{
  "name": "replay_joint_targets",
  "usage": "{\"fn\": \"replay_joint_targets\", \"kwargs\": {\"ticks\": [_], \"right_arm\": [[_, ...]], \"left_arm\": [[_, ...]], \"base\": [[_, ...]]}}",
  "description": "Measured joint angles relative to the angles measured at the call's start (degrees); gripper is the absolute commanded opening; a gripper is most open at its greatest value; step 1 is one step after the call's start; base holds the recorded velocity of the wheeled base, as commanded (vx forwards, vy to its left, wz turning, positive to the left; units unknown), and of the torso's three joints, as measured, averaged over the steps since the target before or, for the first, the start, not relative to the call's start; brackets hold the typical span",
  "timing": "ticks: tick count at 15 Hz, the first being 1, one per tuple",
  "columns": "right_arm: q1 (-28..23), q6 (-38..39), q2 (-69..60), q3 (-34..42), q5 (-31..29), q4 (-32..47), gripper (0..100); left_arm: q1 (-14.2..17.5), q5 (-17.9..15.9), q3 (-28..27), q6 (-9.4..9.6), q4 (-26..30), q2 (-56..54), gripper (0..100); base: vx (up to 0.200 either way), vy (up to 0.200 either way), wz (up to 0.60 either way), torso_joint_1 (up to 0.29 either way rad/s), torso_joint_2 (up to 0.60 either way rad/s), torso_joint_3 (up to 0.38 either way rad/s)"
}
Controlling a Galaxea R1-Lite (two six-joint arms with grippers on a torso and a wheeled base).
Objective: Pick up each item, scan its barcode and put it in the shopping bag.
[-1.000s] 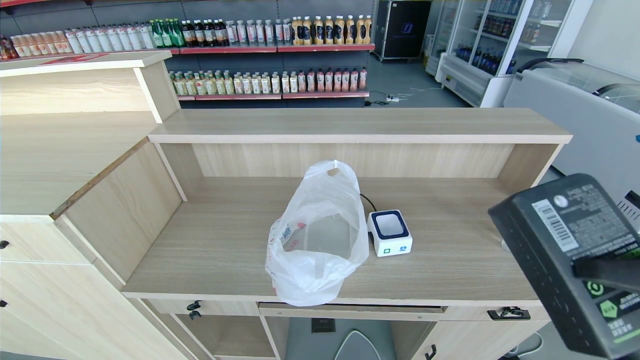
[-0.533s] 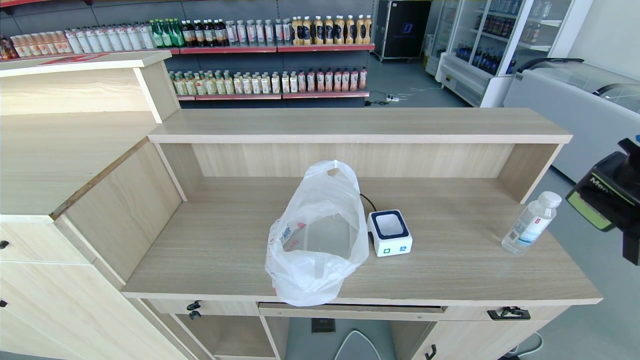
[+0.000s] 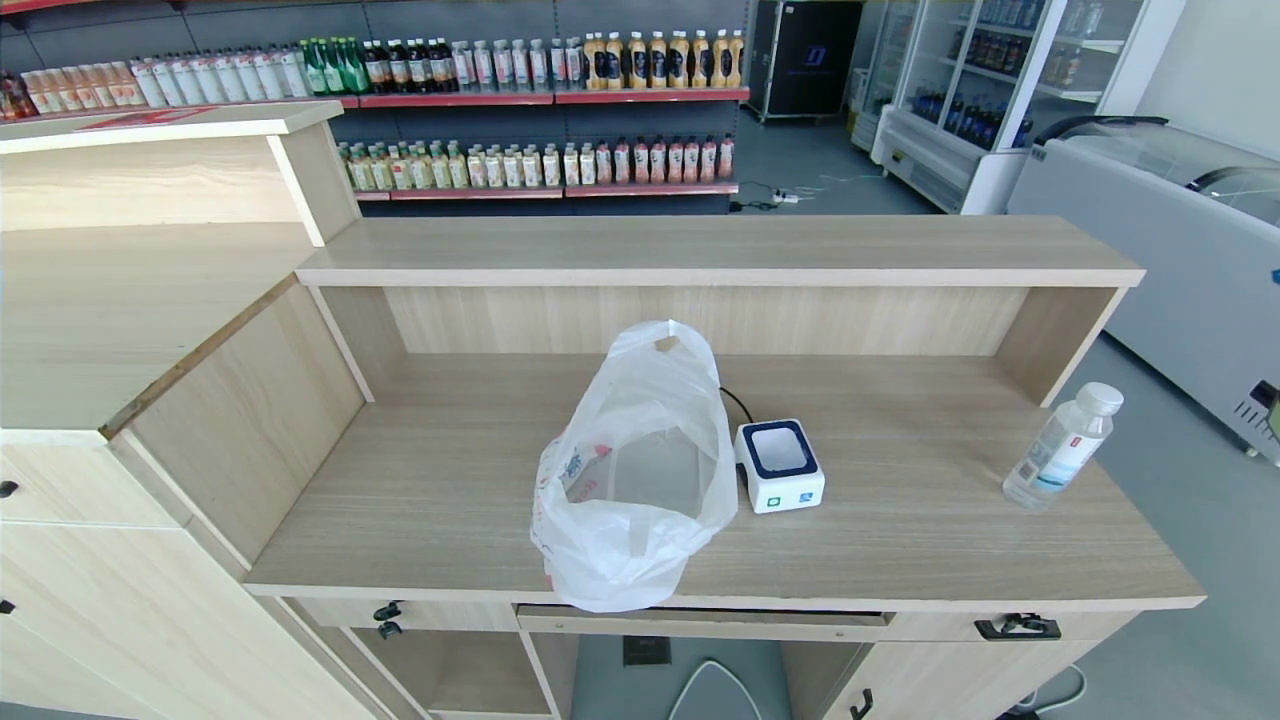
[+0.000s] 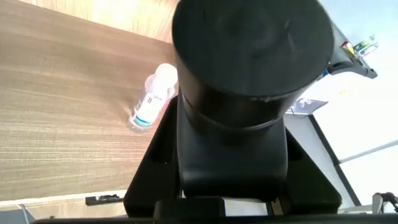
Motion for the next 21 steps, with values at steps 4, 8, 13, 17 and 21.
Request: {"fn": "replay_joint_targets", "kwargs": {"ticks": [4, 8, 13, 17, 21], "right_arm": [[2.66, 8.30, 3.00, 0.13, 5.33, 0.57, 0], [6.34, 20.35, 4.68, -3.01, 11.40, 5.56, 0], [6.16, 40.48, 11.91, -8.23, 26.62, 6.79, 0], [4.33, 48.14, 20.64, -12.02, 33.51, 4.64, 0], [1.28, 48.53, 28.68, -16.41, 45.75, 4.13, 0]], "left_arm": [[0.00, -0.02, 0.00, 0.00, 0.00, 0.00, 100], [0.05, -0.02, 0.00, -0.02, -0.02, 0.00, 100], [-0.04, 0.00, 0.00, -0.02, 0.07, 0.00, 100], [-0.02, -0.02, 0.00, -0.02, 0.02, 0.00, 100], [0.00, -0.02, 0.00, -0.02, 0.02, 0.00, 100]], "base": [[0.000, 0.000, 0.60, 0.005, 0.00, 0.001], [0.000, 0.000, 0.30, -0.001, 0.00, -0.001], [0.000, 0.000, 0.00, 0.000, 0.00, 0.000], [0.000, 0.000, 0.00, 0.000, 0.00, 0.000], [0.000, 0.000, 0.00, 0.000, 0.00, 0.000]]}}
